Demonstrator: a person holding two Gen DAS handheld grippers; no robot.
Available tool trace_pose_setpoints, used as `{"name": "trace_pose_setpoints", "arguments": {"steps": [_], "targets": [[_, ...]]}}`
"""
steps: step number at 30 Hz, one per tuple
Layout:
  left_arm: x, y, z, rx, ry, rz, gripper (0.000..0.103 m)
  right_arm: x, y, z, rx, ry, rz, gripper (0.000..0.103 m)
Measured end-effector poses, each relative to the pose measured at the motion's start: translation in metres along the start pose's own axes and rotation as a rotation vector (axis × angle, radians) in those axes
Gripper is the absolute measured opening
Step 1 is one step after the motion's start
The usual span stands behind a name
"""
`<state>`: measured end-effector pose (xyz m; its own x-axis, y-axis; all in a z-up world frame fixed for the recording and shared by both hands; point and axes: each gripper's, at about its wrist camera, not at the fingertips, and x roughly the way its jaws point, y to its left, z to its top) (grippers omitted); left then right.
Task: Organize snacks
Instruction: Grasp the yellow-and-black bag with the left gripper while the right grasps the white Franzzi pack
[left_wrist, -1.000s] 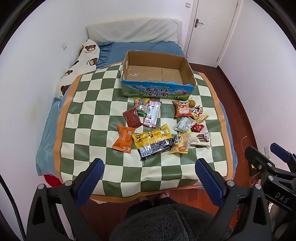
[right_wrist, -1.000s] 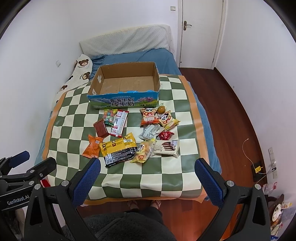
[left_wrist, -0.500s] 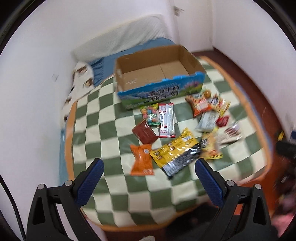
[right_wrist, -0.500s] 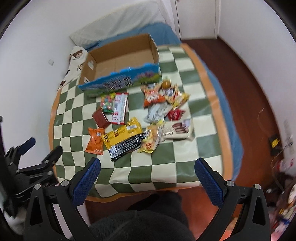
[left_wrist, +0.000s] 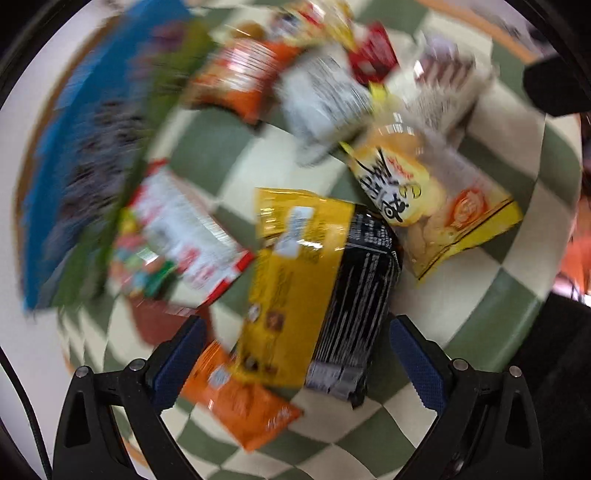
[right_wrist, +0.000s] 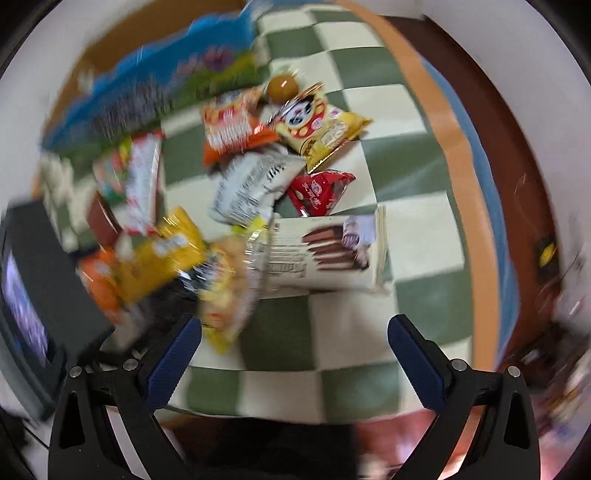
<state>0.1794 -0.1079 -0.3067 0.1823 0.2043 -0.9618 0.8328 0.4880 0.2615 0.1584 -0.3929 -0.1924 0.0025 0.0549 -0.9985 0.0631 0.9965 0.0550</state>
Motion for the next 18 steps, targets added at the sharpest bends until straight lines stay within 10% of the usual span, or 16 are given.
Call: {"name": "trace_pose_setpoints", "arguments": {"steps": [10,18], "targets": [[0.042,-0.017,0.032,0.046,0.051,-0.098,0.091,0.058,0.048,0.035,-0.622,0.152,-0.295,0.103],[0.031,0.028,0.024,-0.421,0.035,-0.165,0.088,0.097,0.057,0.044,-0.882,0.248,-0.306,0.098]]}}
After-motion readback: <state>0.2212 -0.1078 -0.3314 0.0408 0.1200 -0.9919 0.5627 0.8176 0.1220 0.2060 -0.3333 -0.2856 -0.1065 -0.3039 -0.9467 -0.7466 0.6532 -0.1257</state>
